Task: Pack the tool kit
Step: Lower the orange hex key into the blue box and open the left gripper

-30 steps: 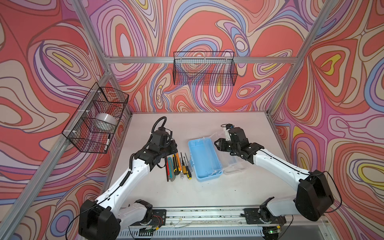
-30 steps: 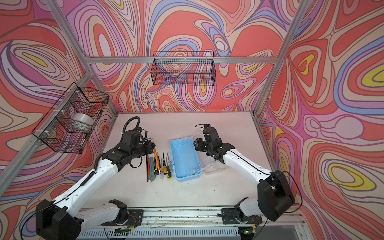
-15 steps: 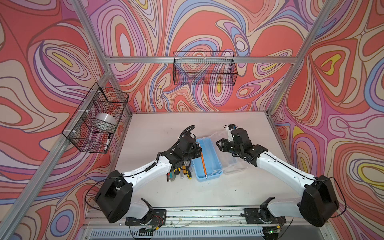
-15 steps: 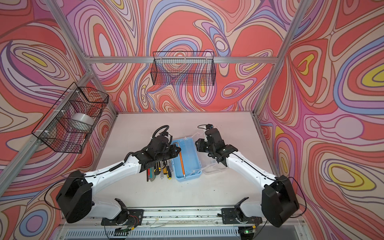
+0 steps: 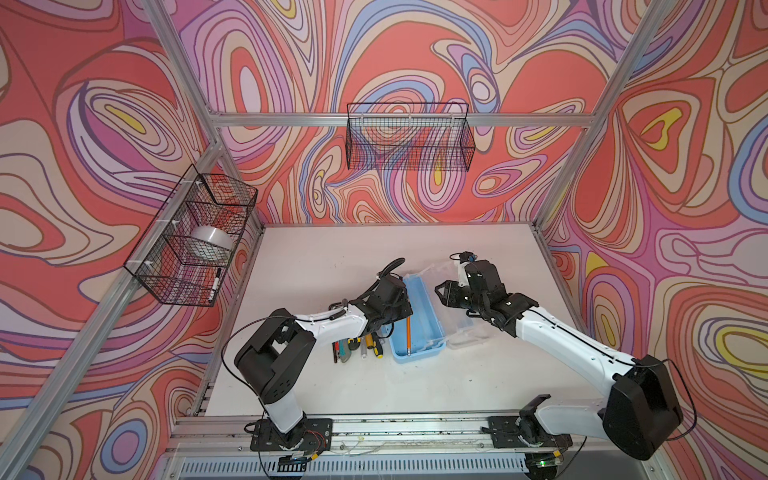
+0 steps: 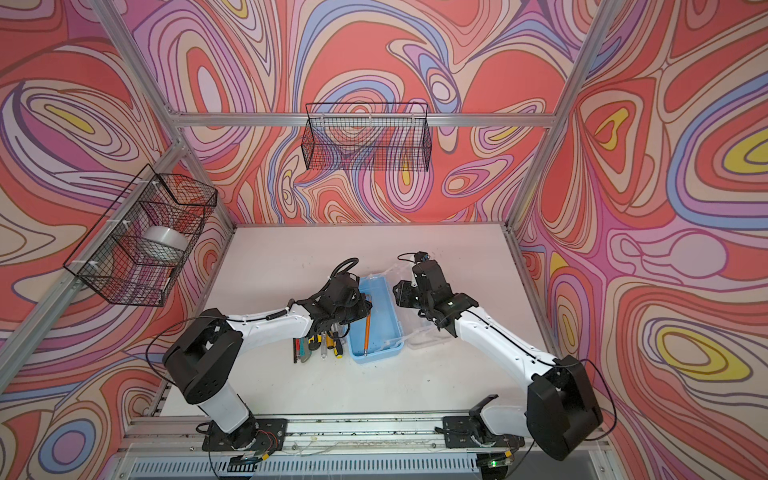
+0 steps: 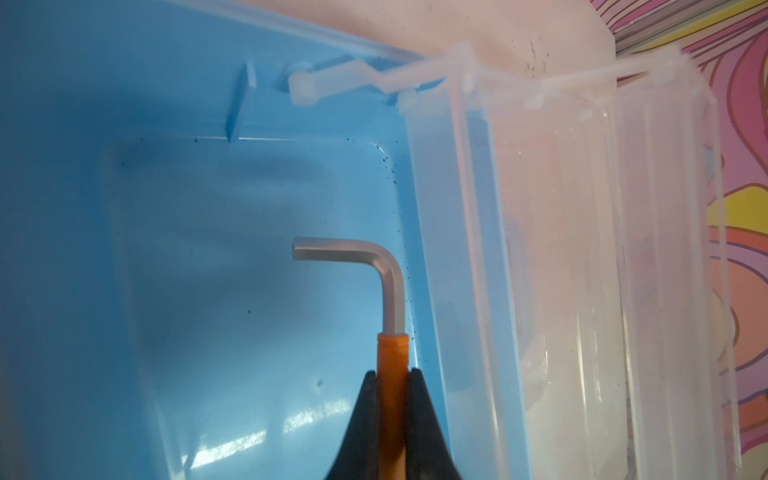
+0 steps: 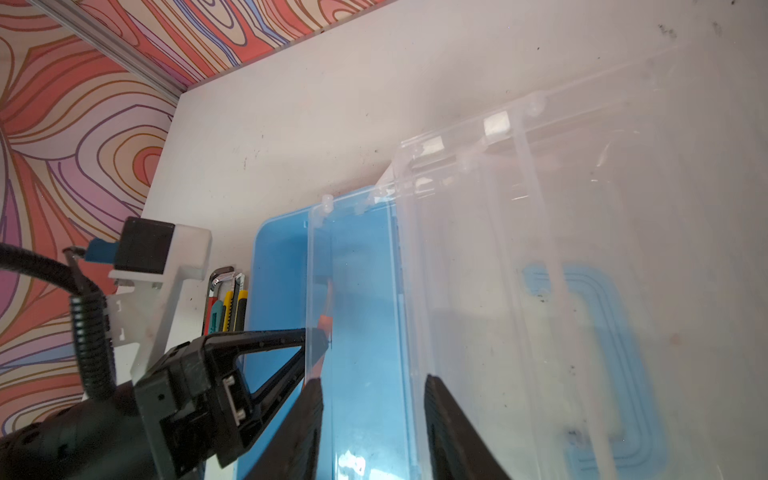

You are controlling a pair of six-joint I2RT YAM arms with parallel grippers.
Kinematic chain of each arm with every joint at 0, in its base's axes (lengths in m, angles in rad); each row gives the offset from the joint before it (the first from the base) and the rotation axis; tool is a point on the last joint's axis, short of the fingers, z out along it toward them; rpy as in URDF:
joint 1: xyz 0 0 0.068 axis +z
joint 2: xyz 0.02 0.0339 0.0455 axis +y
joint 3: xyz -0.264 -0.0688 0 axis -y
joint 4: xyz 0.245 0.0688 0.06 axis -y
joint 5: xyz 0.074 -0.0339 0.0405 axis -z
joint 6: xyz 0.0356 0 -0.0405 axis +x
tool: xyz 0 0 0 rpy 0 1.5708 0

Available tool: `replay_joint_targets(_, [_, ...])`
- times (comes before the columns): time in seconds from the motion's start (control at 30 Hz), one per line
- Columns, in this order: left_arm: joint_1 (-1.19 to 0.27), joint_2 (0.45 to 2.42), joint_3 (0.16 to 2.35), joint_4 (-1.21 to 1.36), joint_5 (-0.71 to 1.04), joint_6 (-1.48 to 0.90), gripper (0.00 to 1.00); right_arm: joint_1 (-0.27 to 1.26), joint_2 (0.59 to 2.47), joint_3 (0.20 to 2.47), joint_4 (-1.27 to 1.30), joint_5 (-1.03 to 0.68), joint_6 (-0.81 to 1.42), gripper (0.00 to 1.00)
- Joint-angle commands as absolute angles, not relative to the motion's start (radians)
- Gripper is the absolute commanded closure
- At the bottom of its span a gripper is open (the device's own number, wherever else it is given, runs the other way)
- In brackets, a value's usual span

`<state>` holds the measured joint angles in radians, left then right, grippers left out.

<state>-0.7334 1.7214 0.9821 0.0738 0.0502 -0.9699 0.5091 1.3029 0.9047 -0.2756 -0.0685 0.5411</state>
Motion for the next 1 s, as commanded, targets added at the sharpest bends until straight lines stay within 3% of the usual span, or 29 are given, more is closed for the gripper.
replay_joint_targets(0.0, [-0.735, 1.755, 1.048, 0.101, 0.018, -0.969, 1.00, 0.503, 1.284, 0.891, -0.259, -0.075, 0.549, 0.58])
replay_joint_targets(0.27, [-0.734, 1.840, 1.108, 0.069, 0.038, -0.956, 0.99, 0.503, 1.275, 0.880, -0.262, -0.083, 0.552, 0.58])
replay_joint_targets(0.33, [-0.735, 1.849, 1.111, 0.068, 0.044, -0.955, 0.84, 0.503, 1.274, 0.884, -0.264, -0.083, 0.552, 0.58])
replay_joint_targets(0.4, [-0.734, 1.853, 1.119, 0.059, 0.042, -0.945, 0.76, 0.504, 1.272, 0.890, -0.263, -0.087, 0.551, 0.57])
replay_joint_targets(0.73, [-0.733, 1.799, 1.175, -0.042, 0.006, -0.848, 0.56, 0.514, 1.259, 0.974, -0.321, -0.119, 0.528, 0.57])
replay_joint_targets(0.97, [-0.733, 1.536, 1.044, -0.183, -0.166, -0.750, 0.48, 0.557, 1.239, 1.009, -0.343, -0.112, 0.513, 0.57])
